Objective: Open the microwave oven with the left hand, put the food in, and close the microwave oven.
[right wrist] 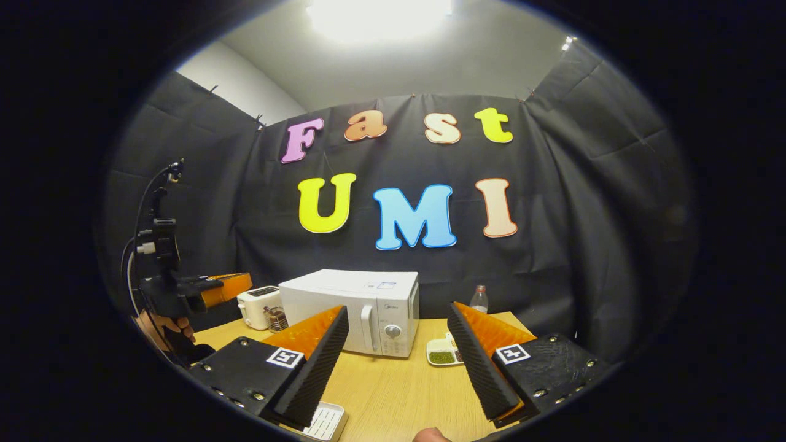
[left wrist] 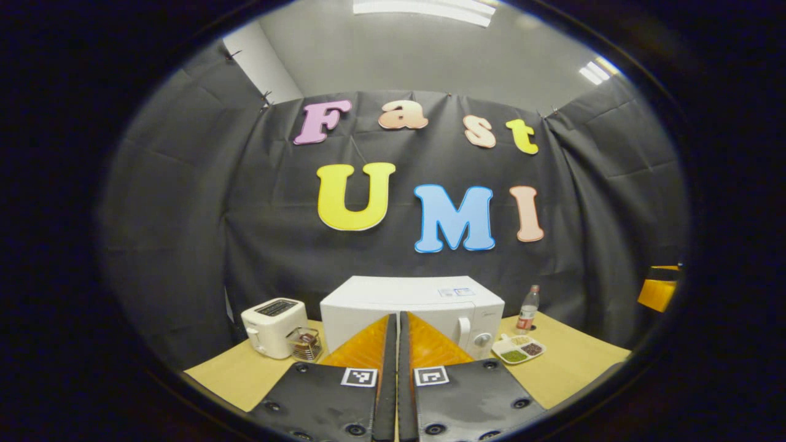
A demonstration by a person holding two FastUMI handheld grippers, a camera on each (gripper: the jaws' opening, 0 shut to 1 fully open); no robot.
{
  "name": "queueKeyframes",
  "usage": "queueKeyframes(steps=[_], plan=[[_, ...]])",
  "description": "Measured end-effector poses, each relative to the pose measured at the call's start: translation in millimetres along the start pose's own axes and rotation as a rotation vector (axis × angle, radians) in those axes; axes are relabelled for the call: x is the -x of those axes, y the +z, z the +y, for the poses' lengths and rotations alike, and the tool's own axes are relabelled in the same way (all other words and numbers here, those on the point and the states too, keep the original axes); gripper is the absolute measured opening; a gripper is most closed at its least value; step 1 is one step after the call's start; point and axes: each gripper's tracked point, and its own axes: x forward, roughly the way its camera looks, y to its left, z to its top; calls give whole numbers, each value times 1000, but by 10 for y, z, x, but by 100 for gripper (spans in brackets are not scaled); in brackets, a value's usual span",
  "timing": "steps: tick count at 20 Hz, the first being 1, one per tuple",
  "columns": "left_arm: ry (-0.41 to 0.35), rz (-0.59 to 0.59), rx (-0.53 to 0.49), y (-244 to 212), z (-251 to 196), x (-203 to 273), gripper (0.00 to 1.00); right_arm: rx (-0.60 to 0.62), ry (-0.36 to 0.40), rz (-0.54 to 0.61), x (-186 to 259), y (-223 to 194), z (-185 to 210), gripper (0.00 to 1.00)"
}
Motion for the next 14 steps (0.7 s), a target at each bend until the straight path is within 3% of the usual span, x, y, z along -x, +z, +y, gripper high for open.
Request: queueKeyframes(steps=[7, 14], plan=[[50, -27, -29, 187, 314, 828, 8, -22, 32, -11, 158, 59, 156, 98], [31, -34, -22, 212, 463, 1378, 8, -29, 22, -11, 307, 52, 440, 98]])
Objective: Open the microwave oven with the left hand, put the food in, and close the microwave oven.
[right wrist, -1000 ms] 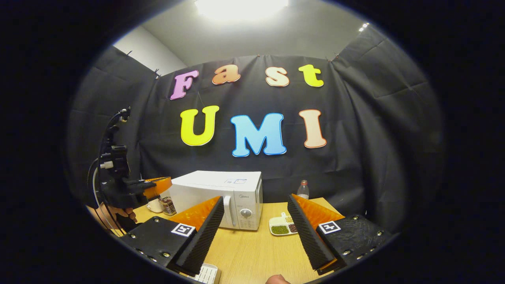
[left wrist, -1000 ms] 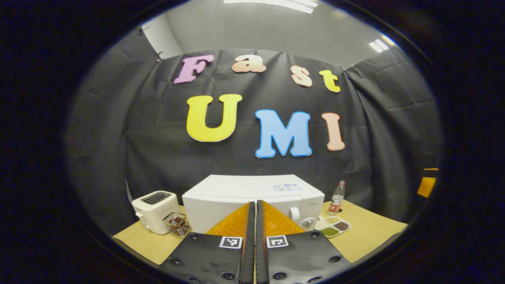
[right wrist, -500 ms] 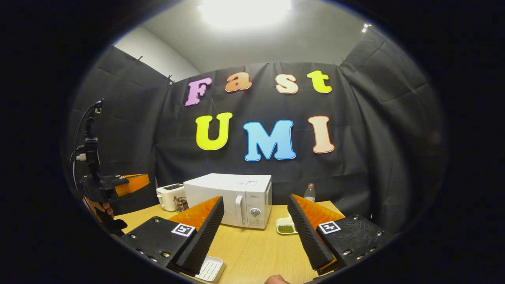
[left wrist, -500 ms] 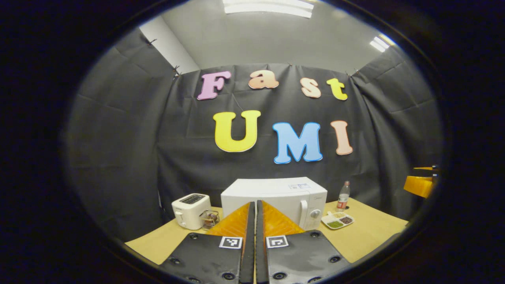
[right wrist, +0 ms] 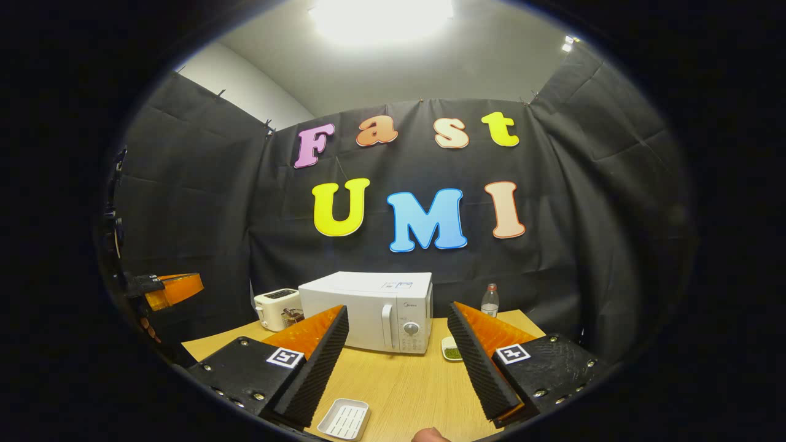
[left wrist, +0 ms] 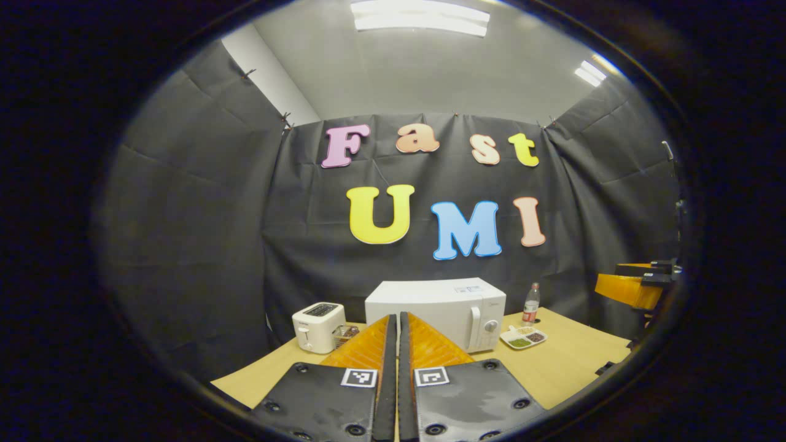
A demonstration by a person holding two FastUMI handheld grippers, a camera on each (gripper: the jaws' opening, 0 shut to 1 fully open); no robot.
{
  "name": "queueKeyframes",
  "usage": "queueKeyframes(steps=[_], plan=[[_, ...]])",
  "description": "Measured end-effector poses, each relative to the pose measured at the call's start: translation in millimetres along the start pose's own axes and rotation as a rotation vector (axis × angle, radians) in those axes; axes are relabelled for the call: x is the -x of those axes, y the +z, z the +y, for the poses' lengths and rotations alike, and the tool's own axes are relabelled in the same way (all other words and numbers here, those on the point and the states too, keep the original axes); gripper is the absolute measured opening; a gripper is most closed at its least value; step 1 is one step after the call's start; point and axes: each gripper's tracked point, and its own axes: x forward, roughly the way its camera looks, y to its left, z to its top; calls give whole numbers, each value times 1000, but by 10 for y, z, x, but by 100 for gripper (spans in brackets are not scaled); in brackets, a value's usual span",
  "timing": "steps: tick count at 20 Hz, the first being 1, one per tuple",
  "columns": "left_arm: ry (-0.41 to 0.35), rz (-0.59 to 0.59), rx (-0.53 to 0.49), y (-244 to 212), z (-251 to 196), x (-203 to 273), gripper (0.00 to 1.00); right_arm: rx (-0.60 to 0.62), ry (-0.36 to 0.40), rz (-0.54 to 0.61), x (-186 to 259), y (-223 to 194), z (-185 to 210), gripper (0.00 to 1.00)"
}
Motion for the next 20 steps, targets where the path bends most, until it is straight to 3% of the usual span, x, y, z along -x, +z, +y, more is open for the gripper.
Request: queueKeyframes(steps=[2, 5, 7, 9, 20], plan=[[-3, 2, 10, -32, 80, 120, 36, 8, -12, -6, 38, 28, 57, 98], [-6, 8, 20, -80, 161, 194, 52, 11, -13, -17, 96, 71, 188, 98], [-9, 5, 27, -82, 205, 225, 72, 12, -19, -27, 112, 96, 240, 98], [5, -10, 24, -10, 299, 275, 100, 13, -24, -35, 133, 113, 293, 98], [55, -12, 4, 66, 633, 237, 96, 26, -24, -97, 68, 321, 454, 98]])
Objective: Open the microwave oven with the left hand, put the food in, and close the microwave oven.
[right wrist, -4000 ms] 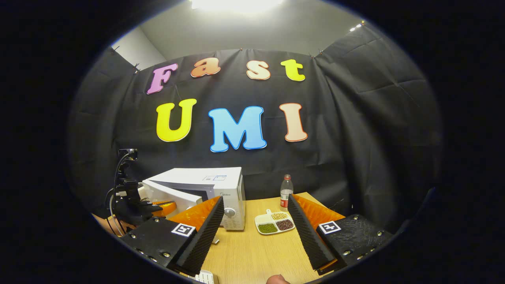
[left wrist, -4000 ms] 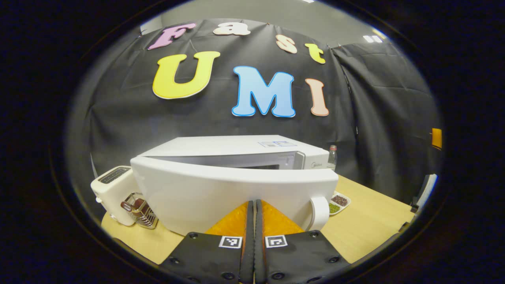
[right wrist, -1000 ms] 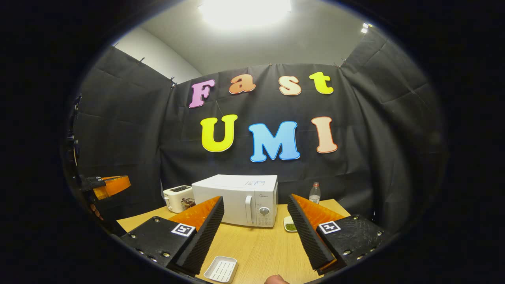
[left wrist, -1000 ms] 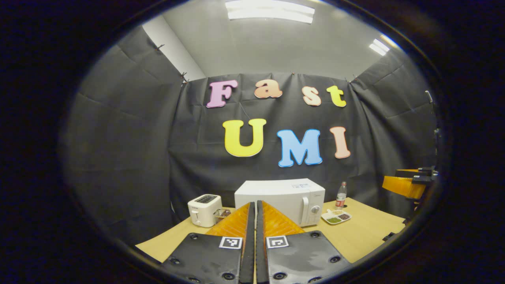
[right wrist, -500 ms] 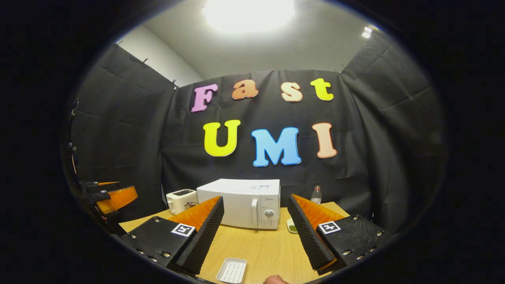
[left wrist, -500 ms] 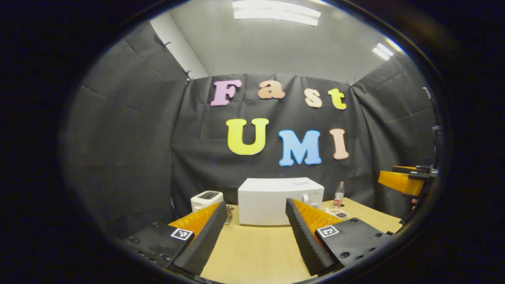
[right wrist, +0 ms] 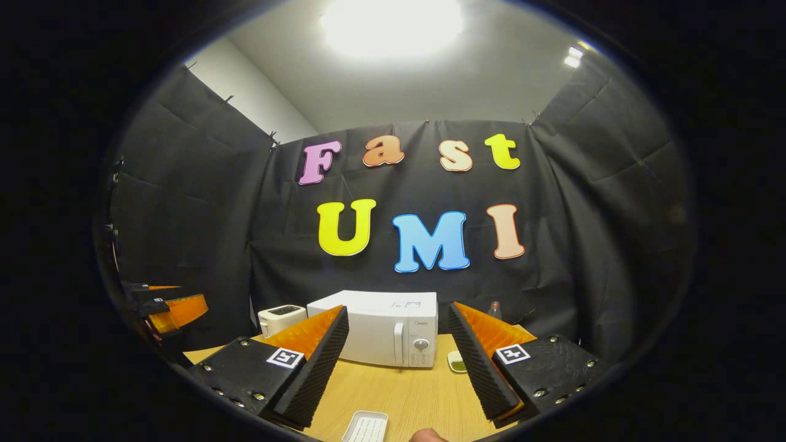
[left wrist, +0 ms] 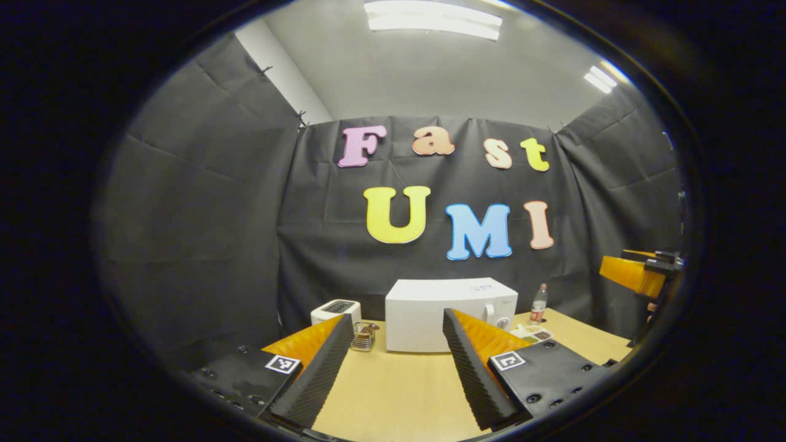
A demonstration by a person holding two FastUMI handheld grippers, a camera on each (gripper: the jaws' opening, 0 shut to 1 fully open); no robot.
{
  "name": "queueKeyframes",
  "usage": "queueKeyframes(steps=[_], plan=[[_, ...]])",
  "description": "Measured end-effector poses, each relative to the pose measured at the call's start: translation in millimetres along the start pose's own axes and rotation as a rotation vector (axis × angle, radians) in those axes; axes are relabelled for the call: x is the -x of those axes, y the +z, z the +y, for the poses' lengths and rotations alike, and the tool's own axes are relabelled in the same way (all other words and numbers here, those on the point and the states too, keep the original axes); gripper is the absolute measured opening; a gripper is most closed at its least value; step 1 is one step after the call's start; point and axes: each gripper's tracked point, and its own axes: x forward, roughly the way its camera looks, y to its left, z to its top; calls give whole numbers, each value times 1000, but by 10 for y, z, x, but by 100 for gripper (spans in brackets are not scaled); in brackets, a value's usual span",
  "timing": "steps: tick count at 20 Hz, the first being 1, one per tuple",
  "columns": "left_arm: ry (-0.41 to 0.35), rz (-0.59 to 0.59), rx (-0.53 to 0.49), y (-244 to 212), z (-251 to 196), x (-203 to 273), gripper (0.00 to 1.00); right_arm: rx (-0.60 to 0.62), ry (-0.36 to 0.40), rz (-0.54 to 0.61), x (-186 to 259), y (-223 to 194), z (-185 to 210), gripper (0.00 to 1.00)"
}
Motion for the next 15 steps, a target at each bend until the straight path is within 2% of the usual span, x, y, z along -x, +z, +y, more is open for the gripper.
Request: queueKeyframes(steps=[6, 8, 9, 11, 15], plan=[[24, -6, -20, 38, 154, 107, 99, 19, 15, -8, -94, 30, 85, 98], [27, -14, -29, 74, 194, 144, 94, 15, 19, -12, -101, 32, 126, 98], [27, -20, -36, 103, 201, 158, 99, 13, 23, -13, -103, 32, 154, 98], [23, -35, -46, 150, 194, 174, 96, 14, 28, -12, -107, 22, 185, 98], [15, -54, -36, 212, 188, 168, 99, 24, 31, -8, -95, 14, 230, 98]])
